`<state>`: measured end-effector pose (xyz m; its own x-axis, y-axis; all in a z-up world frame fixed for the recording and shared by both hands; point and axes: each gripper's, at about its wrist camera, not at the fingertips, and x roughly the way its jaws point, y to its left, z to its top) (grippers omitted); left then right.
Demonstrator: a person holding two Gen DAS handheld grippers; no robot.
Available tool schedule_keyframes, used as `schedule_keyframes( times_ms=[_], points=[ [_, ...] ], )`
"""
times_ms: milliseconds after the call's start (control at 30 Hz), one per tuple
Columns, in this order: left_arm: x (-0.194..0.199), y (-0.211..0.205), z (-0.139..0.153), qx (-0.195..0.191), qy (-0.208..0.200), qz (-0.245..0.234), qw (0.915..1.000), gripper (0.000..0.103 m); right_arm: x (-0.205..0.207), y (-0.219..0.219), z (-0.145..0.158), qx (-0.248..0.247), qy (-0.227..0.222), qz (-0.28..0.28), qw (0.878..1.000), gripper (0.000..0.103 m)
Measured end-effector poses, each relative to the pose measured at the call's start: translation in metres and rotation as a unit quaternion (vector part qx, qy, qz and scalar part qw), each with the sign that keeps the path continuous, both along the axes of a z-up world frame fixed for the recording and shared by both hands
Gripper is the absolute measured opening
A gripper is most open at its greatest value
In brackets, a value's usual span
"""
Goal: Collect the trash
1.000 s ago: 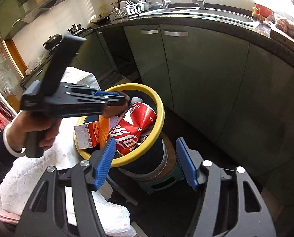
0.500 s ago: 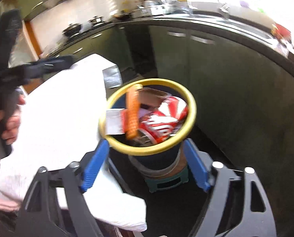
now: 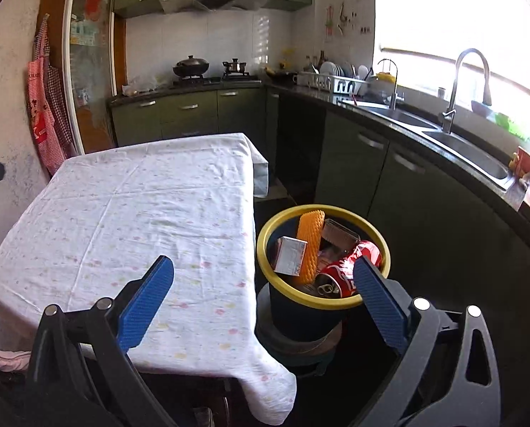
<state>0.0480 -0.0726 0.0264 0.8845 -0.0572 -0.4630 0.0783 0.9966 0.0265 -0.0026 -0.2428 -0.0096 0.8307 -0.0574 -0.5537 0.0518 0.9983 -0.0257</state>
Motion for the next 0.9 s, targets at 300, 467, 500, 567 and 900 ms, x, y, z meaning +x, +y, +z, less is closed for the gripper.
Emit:
schedule_keyframes(
  times_ms=[300,467,500,567,900],
  points=[
    [-0.045,0.048,0.009,-0.019,-0.034,0.045,0.9982,0.098,-0.011,0.021,0.023,-0.01,-0.028,0.012,0.999,0.096],
    [-0.047,0.047,0.005,-0.02,-0.027,0.046,0.9984,0.098,-0.013,0.025,0.026,-0.01,-0.032,0.012,0.999,0.096],
    [-0.046,0.046,0.004,-0.02,-0.025,0.045,0.9985,0.098,-0.013,0.025,0.026,-0.009,-0.032,0.012,0.999,0.096],
    [-0.045,0.044,0.003,-0.018,-0.022,0.044,0.9986,0.098,-0.012,0.024,0.027,-0.006,-0.033,0.011,0.999,0.096],
    [-0.04,0.035,0.0,-0.012,-0.015,0.038,0.9991,0.098,-0.011,0.019,0.027,-0.002,-0.035,0.005,0.999,0.096]
  ],
)
